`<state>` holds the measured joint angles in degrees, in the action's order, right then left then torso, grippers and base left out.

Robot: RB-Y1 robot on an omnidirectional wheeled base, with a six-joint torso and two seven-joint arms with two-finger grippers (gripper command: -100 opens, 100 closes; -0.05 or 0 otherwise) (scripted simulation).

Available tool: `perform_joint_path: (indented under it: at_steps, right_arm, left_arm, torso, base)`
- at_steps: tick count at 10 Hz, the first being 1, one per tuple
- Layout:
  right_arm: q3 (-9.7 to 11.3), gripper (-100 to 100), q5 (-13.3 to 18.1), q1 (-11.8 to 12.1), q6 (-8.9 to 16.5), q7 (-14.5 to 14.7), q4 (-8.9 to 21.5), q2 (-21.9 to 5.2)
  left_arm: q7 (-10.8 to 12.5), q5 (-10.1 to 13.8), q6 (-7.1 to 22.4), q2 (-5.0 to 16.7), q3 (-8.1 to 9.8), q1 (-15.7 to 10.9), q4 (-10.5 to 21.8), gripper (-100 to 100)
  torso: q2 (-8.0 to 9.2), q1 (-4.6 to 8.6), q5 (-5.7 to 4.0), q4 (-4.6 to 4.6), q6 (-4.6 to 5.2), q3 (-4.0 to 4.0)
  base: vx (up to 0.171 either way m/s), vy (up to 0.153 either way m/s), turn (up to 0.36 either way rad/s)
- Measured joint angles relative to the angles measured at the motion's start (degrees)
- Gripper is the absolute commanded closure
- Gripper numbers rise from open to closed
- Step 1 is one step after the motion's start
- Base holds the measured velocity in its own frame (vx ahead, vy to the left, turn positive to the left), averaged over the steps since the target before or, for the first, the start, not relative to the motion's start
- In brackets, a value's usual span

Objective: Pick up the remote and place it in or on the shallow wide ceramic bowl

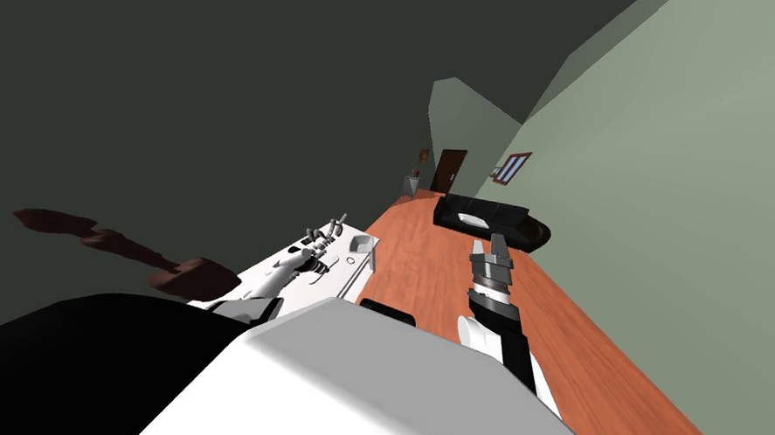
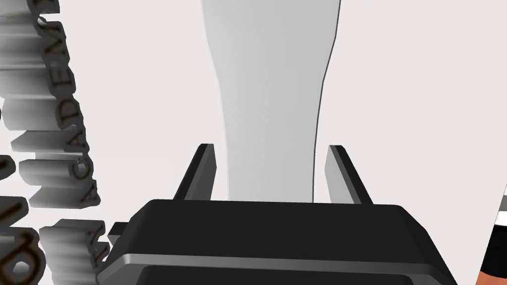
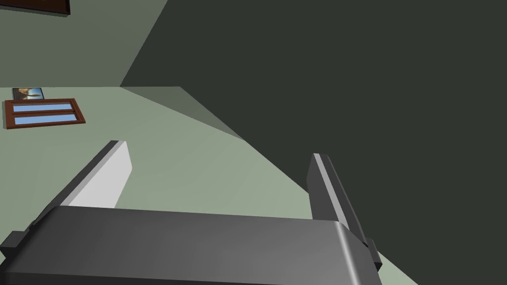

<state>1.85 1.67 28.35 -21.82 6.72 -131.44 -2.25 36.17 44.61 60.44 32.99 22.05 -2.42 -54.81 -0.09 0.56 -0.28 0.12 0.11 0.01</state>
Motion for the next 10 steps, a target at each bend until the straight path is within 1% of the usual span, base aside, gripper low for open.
perform_joint_path:
  at_steps: [1,2,3,4,5,6,7,8,9,10]
  right_arm:
    - [0.0,0,0.0,0.0,0.0,0.0,0.0,0.0]
    - [0.0,0,0.0,0.0,0.0,0.0,0.0,0.0]
    - [0.0,0,0.0,0.0,0.0,0.0,0.0,0.0]
    - [0.0,0,0.0,0.0,0.0,0.0,0.0,0.0]
    - [0.0,0,0.0,0.0,0.0,0.0,0.0,0.0]
    - [0.0,0,0.0,0.0,0.0,0.0,0.0,0.0]
    - [0.0,0,0.0,0.0,0.0,0.0,0.0,0.0]
    - [0.0,0,0.0,0.0,0.0,0.0,0.0,0.0]
    - [0.0,0,0.0,0.0,0.0,0.0,0.0,0.0]
    - [0.0,0,0.0,0.0,0.0,0.0,0.0,0.0]
  left_arm:
    - [-0.3,0.7,0.4,0.8,0.48,-0.7,0.0,100]
    - [-1.3,1.0,-0.2,1.0,0.59,-1.1,1.1,100]
    - [-1.9,1.3,0.3,2.3,0.85,-2.5,1.3,100]
    - [-2.0,1.4,1.2,3.6,1.16,-3.8,0.6,100]
    - [-1.4,1.5,2.9,4.8,1.59,-3.6,-2.0,100]
    - [-1.4,1.7,4.2,5.9,1.88,-4.1,-2.7,100]
    - [-2.1,2.0,4.6,6.8,2.03,-5.0,-1.6,100]
    - [-3.4,2.5,5.2,8.4,2.14,-6.7,0.5,100]
    - [-3.8,2.5,5.9,9.3,2.18,-7.5,0.9,100]
    - [-3.3,2.5,6.7,9.4,2.37,-6.8,-0.6,100]
  torso:
    - [0.04,-0.06,0.05,-0.06,-0.08,-0.01]
    - [0.06,-0.30,0.10,-0.08,-0.11,-0.01]
    - [0.03,-0.20,-0.01,0.00,-0.06,0.02]
    - [0.01,0.03,-0.06,0.00,-0.05,0.01]
    - [0.02,0.18,-0.11,-0.01,-0.07,0.01]
    - [-0.01,0.16,-0.08,-0.03,-0.07,-0.02]
    - [-0.02,-0.08,-0.01,-0.06,-0.08,-0.03]
    - [-0.07,-0.15,-0.02,-0.05,-0.13,-0.05]
    - [-0.07,-0.20,0.04,-0.08,-0.09,-0.07]
    - [0.01,-0.34,0.09,-0.08,-0.09,-0.04]
  base:
    - [0.002,-0.049,0.005]
    - [0.004,-0.087,0.046]
    - [0.021,-0.139,0.063]
    - [0.029,-0.157,0.051]
    - [0.044,-0.143,0.052]
    - [0.037,-0.080,0.021]
    - [0.051,-0.082,0.073]
    - [0.049,-0.069,0.054]
    - [0.023,-0.029,-0.007]
    - [0.019,-0.036,0.026]
